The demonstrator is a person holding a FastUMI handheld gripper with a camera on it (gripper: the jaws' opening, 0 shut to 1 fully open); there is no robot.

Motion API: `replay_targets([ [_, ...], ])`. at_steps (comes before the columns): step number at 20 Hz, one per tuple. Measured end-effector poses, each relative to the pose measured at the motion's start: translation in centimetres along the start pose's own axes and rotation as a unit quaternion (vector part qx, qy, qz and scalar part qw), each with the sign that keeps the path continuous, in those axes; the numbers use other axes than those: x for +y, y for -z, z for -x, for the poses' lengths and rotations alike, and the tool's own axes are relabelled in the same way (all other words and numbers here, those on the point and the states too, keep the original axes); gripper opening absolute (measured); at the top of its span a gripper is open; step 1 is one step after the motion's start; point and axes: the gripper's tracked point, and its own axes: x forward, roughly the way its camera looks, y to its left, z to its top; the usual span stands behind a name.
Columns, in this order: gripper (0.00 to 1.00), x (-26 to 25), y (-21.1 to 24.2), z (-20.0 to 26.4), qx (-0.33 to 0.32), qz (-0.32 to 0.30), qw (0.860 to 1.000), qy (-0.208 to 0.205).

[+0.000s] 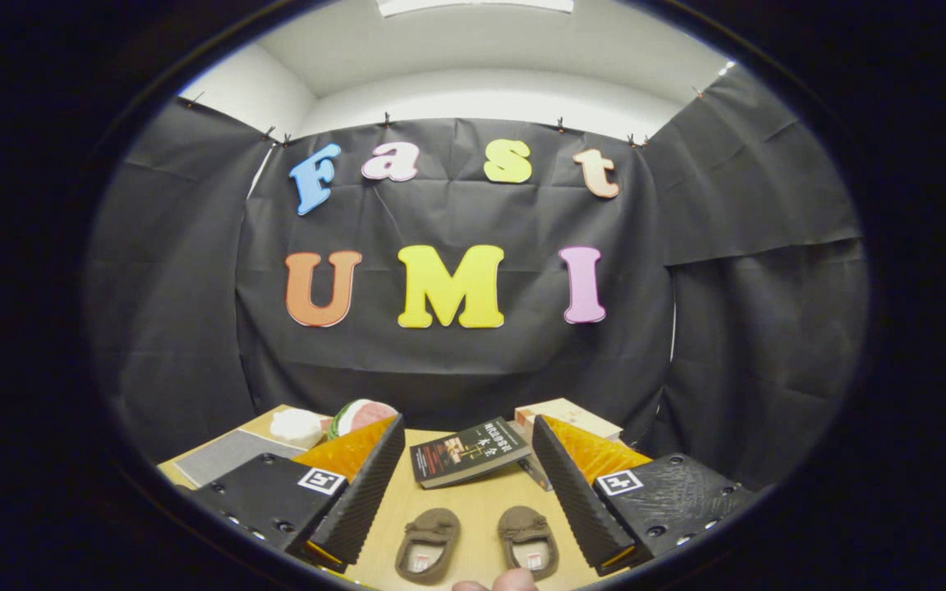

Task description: Open the storage box then place both shoes into the box .Put the left shoe in first, then the right shoe, with the right side of both shoes facing outward in a uniform manner.

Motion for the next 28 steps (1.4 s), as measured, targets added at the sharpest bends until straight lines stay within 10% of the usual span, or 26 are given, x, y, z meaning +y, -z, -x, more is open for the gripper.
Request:
replay_targets([
  [15,0.95,1.0,0.5,-0.5,0.007,-0.004,0.999,-0.036],
  [28,0.96,12.5,8.0,-1.7,0.099,-0.076,0.970,-0.208],
])
